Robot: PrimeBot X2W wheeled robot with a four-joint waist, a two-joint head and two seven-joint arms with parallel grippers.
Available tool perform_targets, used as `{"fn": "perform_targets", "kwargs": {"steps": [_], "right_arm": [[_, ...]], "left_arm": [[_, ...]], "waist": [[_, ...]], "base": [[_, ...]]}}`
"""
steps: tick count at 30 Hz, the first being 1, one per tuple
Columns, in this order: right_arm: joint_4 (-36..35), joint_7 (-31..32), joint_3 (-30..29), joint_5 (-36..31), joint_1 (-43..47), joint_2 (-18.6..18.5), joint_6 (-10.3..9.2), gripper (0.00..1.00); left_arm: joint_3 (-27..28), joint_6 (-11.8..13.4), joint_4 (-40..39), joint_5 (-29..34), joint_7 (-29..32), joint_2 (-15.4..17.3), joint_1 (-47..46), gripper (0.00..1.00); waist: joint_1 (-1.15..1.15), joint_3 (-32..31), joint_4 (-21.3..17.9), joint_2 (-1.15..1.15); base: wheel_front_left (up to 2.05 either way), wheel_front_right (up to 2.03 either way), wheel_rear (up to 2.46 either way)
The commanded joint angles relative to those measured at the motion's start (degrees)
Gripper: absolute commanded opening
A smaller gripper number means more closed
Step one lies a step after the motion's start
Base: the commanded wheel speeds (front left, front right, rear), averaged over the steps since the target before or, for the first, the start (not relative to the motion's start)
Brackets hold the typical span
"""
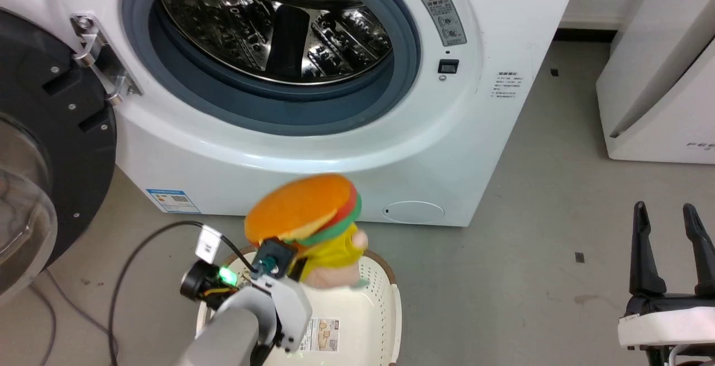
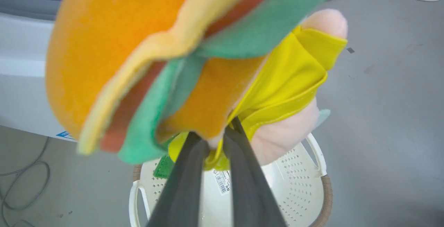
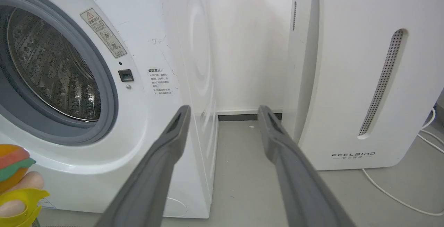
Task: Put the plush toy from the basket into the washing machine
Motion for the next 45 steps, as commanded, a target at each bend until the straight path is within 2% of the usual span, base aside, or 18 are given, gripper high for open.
{"fn": "perform_targets", "kwargs": {"steps": [1, 15, 23, 37, 45], "right_arm": [[0.11, -0.24, -0.12, -0.34, 0.56, -0.06, -0.05, 1.00], [-0.43, -0.24, -0.13, -0.05, -0.60, -0.06, -0.05, 1.00], [-1.10, -0.24, 0.15, -0.10, -4.02, -0.06, -0.05, 1.00], [-1.71, -0.24, 1.30, 0.48, -10.36, -0.06, -0.05, 1.00], [-2.40, -0.24, 2.10, 1.53, -13.51, -0.06, -0.05, 1.00]], "left_arm": [[0.51, 0.68, -1.34, 0.08, -0.32, 0.61, 0.83, 0.00], [11.06, 6.79, -21.25, 2.45, -0.33, 5.93, 1.45, 0.00], [17.84, 8.25, -26.72, 4.45, -0.33, 7.25, -2.36, 0.00], [25.88, 6.19, -23.87, 7.81, -0.33, 7.65, -12.81, 0.00], [29.95, 4.49, -20.05, 8.62, -0.34, 10.40, -20.47, 0.00]], "waist": [[0.01, -0.22, 0.22, 0.00], [0.01, 1.83, 0.17, 0.00], [0.01, 7.56, -1.62, 0.00], [0.01, 18.30, -6.93, 0.00], [0.01, 24.30, -10.17, 0.00]], "base": [[0.00, 0.00, 0.00], [0.00, 0.00, 0.00], [0.00, 0.00, 0.00], [0.00, 0.00, 0.00], [0.00, 0.00, 0.00]]}}
